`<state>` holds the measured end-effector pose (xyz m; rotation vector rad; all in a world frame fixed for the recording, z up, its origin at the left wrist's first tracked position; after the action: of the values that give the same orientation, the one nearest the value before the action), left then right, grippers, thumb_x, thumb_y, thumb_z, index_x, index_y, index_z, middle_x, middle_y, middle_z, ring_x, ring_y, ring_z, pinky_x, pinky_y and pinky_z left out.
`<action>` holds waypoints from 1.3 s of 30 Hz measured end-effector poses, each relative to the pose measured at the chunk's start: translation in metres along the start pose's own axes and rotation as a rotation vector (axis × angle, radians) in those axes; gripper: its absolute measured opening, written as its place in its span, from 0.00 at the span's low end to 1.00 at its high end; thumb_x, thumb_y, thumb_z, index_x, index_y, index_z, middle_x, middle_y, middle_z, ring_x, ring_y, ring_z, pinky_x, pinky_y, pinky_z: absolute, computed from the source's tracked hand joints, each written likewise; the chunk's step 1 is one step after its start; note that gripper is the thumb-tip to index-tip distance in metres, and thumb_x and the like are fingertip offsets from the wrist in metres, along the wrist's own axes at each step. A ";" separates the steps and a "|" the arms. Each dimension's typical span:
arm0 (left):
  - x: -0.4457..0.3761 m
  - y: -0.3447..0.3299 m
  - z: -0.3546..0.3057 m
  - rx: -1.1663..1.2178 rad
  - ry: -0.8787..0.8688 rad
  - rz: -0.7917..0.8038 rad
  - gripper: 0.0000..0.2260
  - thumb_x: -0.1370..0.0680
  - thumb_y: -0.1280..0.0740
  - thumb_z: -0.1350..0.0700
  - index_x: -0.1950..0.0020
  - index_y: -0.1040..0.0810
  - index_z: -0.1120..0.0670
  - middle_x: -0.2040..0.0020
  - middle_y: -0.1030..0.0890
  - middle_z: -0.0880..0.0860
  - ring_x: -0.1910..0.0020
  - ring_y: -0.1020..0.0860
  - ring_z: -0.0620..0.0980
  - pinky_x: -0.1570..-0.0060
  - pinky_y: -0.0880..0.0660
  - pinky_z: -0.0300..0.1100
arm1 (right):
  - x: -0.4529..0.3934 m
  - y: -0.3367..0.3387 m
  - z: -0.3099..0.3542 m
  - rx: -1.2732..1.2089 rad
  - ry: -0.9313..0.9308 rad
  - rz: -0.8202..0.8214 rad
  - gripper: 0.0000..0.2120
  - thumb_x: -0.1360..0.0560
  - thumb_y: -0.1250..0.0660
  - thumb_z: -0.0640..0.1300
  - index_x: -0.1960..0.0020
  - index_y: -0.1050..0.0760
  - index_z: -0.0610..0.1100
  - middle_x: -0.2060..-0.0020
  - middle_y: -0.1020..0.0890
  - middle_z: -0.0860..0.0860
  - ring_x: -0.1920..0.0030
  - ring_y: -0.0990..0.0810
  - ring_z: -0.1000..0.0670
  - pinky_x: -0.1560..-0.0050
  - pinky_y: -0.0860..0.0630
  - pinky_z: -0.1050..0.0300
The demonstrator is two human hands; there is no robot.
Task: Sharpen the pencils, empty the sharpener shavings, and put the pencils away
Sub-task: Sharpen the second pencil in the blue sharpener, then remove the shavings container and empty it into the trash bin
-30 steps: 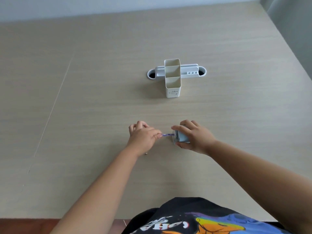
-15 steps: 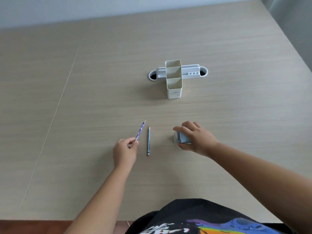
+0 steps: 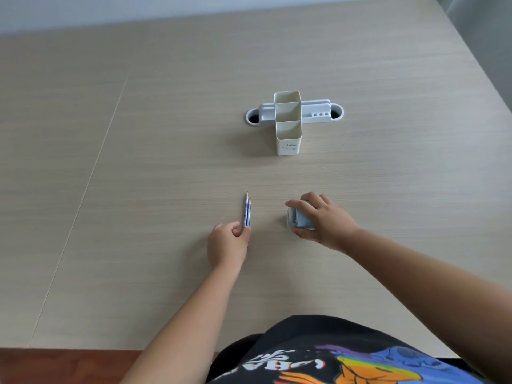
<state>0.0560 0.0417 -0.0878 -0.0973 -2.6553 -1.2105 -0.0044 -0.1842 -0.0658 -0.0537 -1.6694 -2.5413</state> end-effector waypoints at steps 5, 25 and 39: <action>0.001 -0.005 -0.013 -0.088 -0.064 0.045 0.07 0.33 0.27 0.52 0.56 0.17 0.49 0.65 0.20 0.48 0.59 0.23 0.51 0.62 0.25 0.43 | 0.000 0.000 0.000 -0.003 -0.008 0.006 0.27 0.30 0.38 0.62 0.33 0.38 0.59 0.41 0.29 0.50 0.43 0.29 0.45 0.60 0.21 0.46; 0.005 0.009 -0.027 0.078 -0.147 -0.024 0.09 0.31 0.27 0.51 0.53 0.16 0.50 0.67 0.21 0.49 0.64 0.23 0.49 0.60 0.24 0.45 | 0.004 0.007 0.000 0.099 0.037 0.066 0.42 0.32 0.36 0.67 0.25 0.52 0.58 0.31 0.35 0.49 0.33 0.34 0.45 0.36 0.32 0.48; 0.029 -0.053 -0.132 -0.212 -0.806 0.501 0.28 0.31 0.26 0.50 0.32 0.29 0.47 0.37 0.28 0.48 0.40 0.32 0.51 0.35 0.36 0.41 | 0.075 -0.028 -0.036 -0.384 -0.562 -0.019 0.13 0.27 0.33 0.48 0.42 0.24 0.52 0.72 0.25 0.56 0.68 0.27 0.55 0.59 0.24 0.54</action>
<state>0.0426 -0.0935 -0.0358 -1.4614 -2.7704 -1.4587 -0.0812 -0.2110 -0.0988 -0.8514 -1.2687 -3.0055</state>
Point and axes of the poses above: each hand's wrist, its own x-axis away from the middle knuckle, its own y-axis out of the back of the hand, z = x × y, the point moved 6 cm from there along -x, towards the middle knuckle
